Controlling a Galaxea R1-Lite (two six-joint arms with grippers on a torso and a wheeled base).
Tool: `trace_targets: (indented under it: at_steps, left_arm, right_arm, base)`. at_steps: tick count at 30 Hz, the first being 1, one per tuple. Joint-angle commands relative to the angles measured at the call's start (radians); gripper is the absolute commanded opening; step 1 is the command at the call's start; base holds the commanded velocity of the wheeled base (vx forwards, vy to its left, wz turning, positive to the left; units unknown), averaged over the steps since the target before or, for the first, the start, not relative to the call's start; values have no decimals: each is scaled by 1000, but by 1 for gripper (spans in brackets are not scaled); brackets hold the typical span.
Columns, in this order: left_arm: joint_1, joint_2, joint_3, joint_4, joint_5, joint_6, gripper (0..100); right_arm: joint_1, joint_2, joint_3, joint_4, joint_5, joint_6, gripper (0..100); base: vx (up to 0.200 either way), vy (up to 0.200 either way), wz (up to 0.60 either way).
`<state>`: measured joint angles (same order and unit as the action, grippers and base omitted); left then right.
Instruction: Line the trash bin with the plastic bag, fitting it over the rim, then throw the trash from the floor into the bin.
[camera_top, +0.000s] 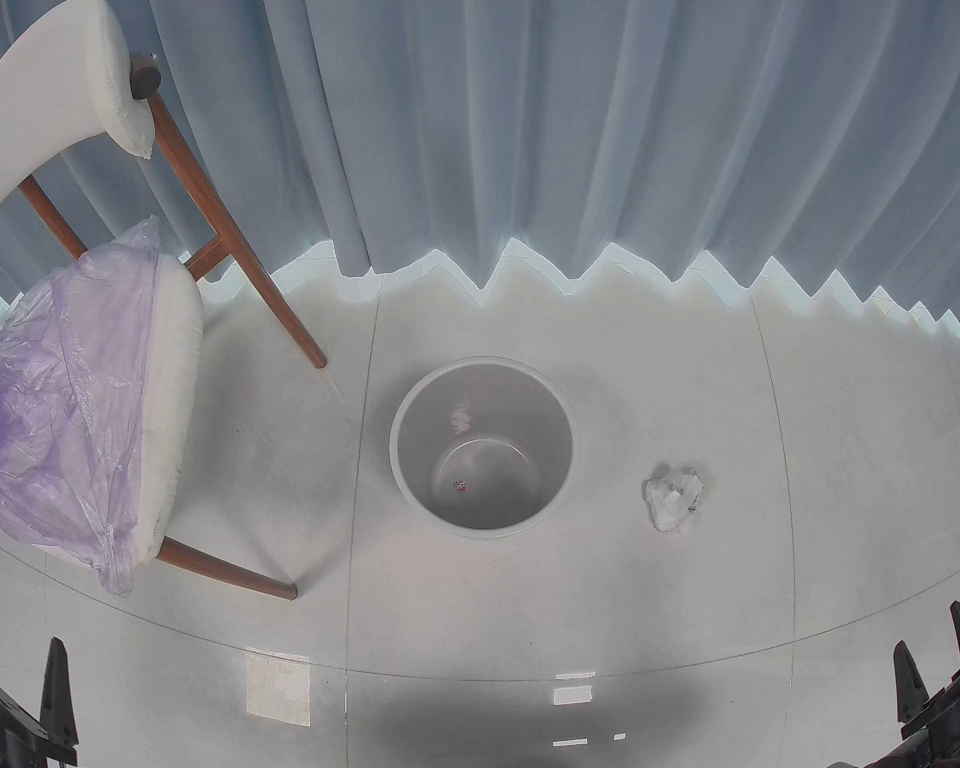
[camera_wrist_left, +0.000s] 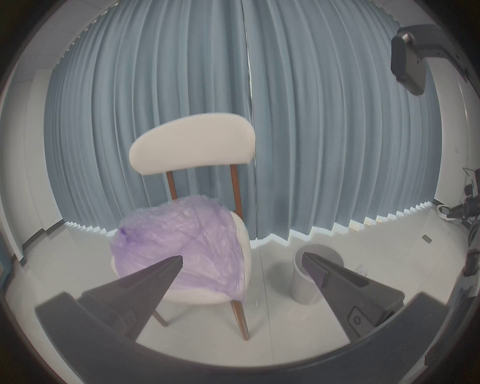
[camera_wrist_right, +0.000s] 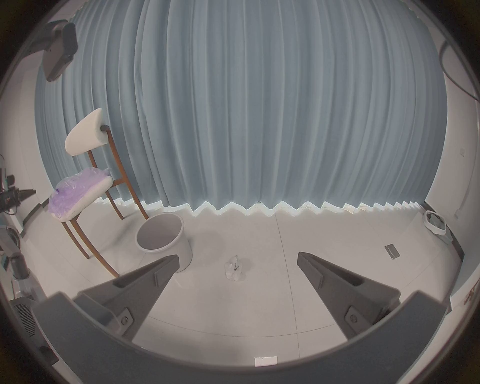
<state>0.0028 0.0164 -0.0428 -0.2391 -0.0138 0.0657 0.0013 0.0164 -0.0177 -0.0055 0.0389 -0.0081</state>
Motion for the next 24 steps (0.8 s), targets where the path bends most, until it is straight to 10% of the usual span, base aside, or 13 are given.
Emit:
trace_targets:
  at_steps: [1,24]
  left_arm:
    - [2,148,-164,141,35,8,100]
    - [51,952,-608,156,17,-30,100]
  right_arm:
    - [0,-16,18,-1,1,-1,100]
    - [0,-16,18,-1,1,-1,100]
  base:
    - [0,0,0]
    - [0,0,0]
